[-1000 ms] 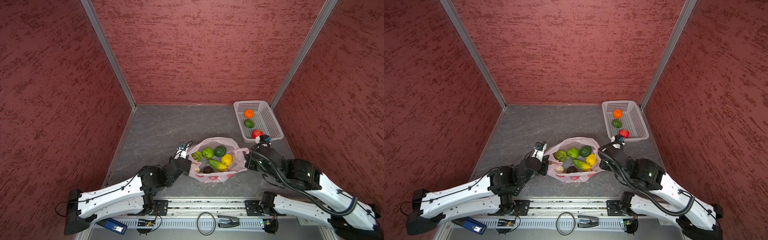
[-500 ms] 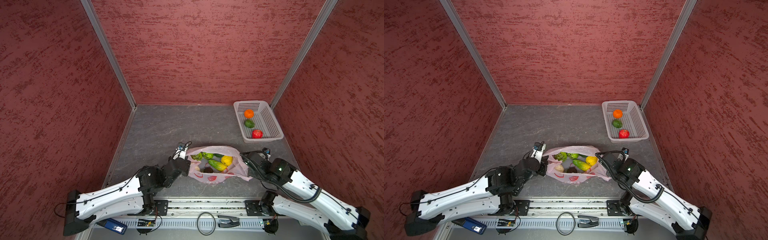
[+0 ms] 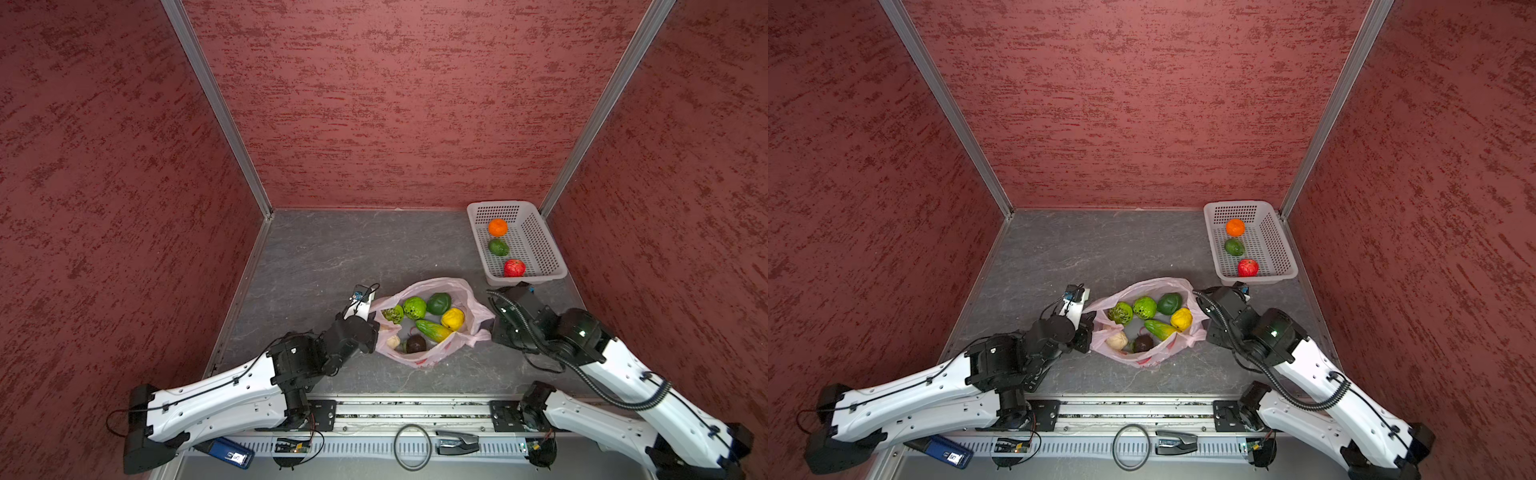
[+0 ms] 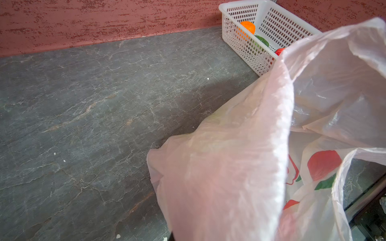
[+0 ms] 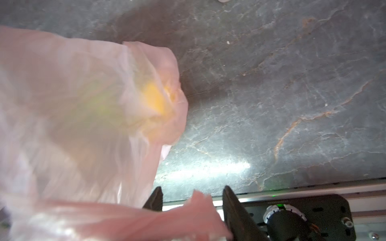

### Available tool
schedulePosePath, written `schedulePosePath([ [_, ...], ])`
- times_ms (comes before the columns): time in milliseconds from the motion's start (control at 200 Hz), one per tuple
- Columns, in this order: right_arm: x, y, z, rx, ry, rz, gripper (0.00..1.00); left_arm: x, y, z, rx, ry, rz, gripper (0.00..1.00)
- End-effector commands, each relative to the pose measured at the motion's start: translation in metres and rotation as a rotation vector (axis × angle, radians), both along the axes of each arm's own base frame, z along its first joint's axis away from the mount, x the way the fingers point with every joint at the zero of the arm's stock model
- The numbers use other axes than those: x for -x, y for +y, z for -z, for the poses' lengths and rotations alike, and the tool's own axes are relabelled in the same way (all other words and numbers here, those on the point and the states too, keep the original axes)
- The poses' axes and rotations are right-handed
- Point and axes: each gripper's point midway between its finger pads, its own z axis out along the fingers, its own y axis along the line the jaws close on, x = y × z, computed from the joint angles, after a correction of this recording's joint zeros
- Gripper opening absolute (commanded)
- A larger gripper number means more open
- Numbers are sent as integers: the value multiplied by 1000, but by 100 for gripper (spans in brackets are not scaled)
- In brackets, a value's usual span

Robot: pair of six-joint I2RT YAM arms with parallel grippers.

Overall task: Untie the knot of the plastic bag and take out the fruit
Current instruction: 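Release the rim and reach the right gripper back into the bag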

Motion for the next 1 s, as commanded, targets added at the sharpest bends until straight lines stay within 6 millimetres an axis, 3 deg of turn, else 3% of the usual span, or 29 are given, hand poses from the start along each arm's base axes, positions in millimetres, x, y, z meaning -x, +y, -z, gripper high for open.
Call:
schedulePosePath([
  [0,15,-5,-32,-44,-7,-34,55,-1,-4,-5,7,-16,16,0],
  [120,13,-2,-72,-95,-77,-57,63,-1,-4,-5,10,-17,21,0],
  [346,-5,29,-125,-179,-148,-145,68,0,-4,-9,20,-18,22,0],
  [531,-24,79,-145,-194,-183,-272,71,0,-5,-12,26,-18,21,0],
  [636,-31,119,-136,-177,-172,-360,74,0,-5,-12,27,-16,21,0],
  [786,-37,166,-100,-153,-153,-445,78,0,-6,-13,32,-10,20,0],
  [917,-35,186,-55,-103,-139,-474,80,0,-4,-12,33,-5,11,0],
  [997,-34,186,-29,-67,-141,-474,82,0,-3,-13,37,-5,5,0],
])
